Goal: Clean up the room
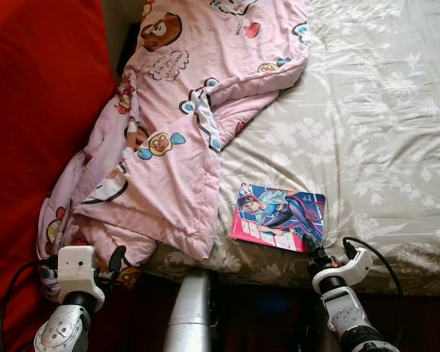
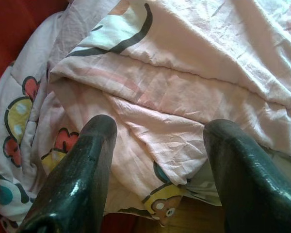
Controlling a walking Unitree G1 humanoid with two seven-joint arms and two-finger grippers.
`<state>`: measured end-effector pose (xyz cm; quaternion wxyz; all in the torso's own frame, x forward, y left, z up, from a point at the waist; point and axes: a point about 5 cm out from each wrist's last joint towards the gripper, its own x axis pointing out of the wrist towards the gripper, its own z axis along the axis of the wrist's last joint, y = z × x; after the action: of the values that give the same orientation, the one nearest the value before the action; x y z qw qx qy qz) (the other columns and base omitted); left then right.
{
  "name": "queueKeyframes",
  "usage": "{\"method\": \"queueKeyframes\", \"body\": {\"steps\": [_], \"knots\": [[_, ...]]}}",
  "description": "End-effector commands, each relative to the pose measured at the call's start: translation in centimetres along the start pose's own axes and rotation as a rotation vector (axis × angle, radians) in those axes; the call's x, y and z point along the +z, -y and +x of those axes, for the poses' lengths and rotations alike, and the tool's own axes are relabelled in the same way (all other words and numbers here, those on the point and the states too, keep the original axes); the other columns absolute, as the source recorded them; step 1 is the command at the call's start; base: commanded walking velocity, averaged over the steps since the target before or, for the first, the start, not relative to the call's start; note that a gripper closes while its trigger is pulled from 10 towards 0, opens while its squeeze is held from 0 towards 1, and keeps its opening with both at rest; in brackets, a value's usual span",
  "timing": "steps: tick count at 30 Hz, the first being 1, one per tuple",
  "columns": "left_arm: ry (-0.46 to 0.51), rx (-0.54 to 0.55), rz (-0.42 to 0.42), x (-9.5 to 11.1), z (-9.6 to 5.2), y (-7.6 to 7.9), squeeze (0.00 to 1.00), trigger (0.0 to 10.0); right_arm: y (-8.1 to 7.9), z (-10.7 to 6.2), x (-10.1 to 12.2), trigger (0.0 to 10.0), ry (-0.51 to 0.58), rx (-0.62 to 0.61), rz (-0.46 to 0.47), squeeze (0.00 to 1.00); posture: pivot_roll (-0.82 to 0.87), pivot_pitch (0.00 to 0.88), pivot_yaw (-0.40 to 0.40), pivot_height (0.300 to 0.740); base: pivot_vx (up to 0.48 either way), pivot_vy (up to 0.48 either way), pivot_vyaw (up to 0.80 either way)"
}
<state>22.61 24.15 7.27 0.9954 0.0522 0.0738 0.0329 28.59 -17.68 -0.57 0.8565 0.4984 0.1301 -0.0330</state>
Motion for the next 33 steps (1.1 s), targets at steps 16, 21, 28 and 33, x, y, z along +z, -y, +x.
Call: {"method": "queueKeyframes", "body": {"steps": [16, 21, 28, 33], "knots": [[-0.068, 0.030, 0.016, -3.1, 1.8, 0.6, 0.00, 10.0, -1.0, 0.2, -1.6, 0.0, -0.021, 0.069, 0.078, 0.00, 0.14, 0.136, 0.137, 0.621, 0.000, 0.000, 0.00], [-0.116, 0.047, -0.011, -4.6, 3.0, 1.6, 0.00, 10.0, -3.0, 1.3, 0.7, 0.0, 0.061, 0.220, 0.068, 0.00, 0.07, 0.074, 0.092, 0.621, 0.000, 0.000, 0.00], [-0.168, 0.067, -0.057, -6.3, 4.0, 3.3, 0.00, 10.0, -4.9, 1.8, 3.3, 0.0, 0.169, 0.322, -0.081, 0.00, 0.00, 0.009, 0.029, 0.621, 0.000, 0.000, 0.00], [-0.216, 0.097, -0.097, -7.5, 3.6, 3.7, 0.00, 10.0, -4.8, 1.6, 4.4, 10.0, 0.201, 0.246, -0.344, 0.00, -0.03, 0.000, -0.007, 0.621, 0.000, 0.000, 0.00]]}}
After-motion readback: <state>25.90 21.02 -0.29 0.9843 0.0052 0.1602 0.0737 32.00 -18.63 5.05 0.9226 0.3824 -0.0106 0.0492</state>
